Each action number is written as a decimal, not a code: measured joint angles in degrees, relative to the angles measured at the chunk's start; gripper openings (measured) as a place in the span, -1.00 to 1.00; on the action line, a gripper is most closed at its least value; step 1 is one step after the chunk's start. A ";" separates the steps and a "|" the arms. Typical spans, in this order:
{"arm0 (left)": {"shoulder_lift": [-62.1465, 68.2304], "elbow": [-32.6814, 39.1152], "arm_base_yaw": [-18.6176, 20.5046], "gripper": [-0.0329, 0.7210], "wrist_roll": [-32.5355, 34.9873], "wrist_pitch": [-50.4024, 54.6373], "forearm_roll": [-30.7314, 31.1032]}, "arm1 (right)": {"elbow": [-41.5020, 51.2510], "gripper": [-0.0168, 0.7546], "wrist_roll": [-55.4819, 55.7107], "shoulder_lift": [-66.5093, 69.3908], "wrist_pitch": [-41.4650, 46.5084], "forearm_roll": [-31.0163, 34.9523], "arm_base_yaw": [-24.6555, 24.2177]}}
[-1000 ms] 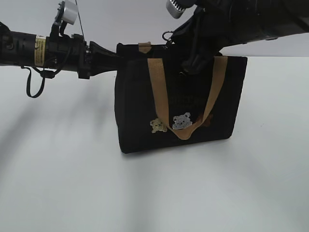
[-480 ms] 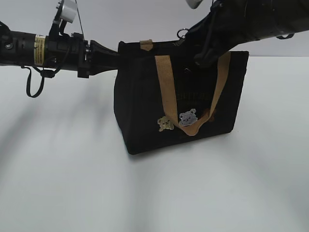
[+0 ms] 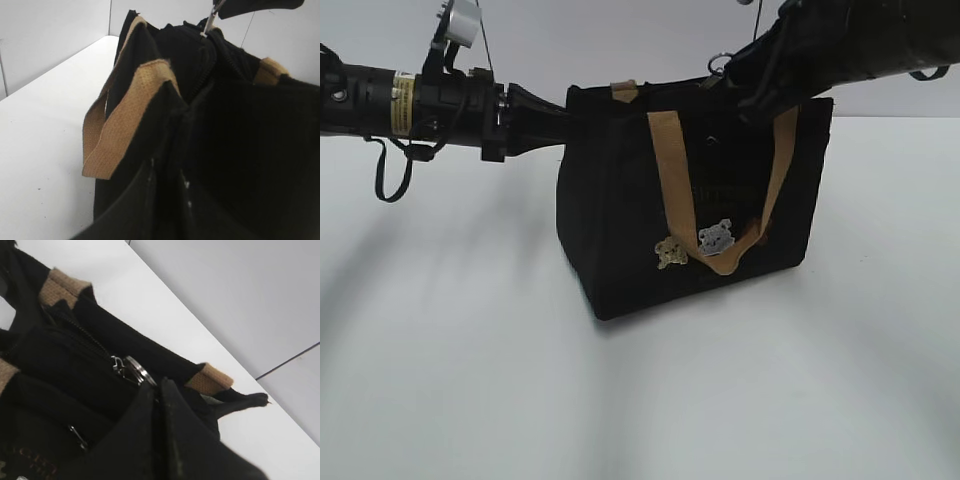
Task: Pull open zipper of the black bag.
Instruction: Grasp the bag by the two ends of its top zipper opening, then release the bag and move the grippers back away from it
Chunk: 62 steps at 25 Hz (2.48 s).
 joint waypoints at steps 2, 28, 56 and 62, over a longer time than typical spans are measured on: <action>0.00 0.00 0.00 -0.80 0.00 -0.11 0.09 | 0.00 -1.00 0.11 0.00 0.00 0.05 -0.81; 0.00 -0.11 0.51 -0.80 0.50 3.65 1.25 | 0.00 -1.00 4.87 -0.21 -0.36 2.43 -10.30; -0.19 -6.18 0.10 0.00 -1.63 5.83 4.74 | -0.05 -0.12 8.20 -1.56 7.08 1.60 -6.26; -6.52 -6.18 0.10 0.02 -8.21 13.29 11.59 | -0.17 0.22 8.13 -5.02 7.12 -5.88 -6.26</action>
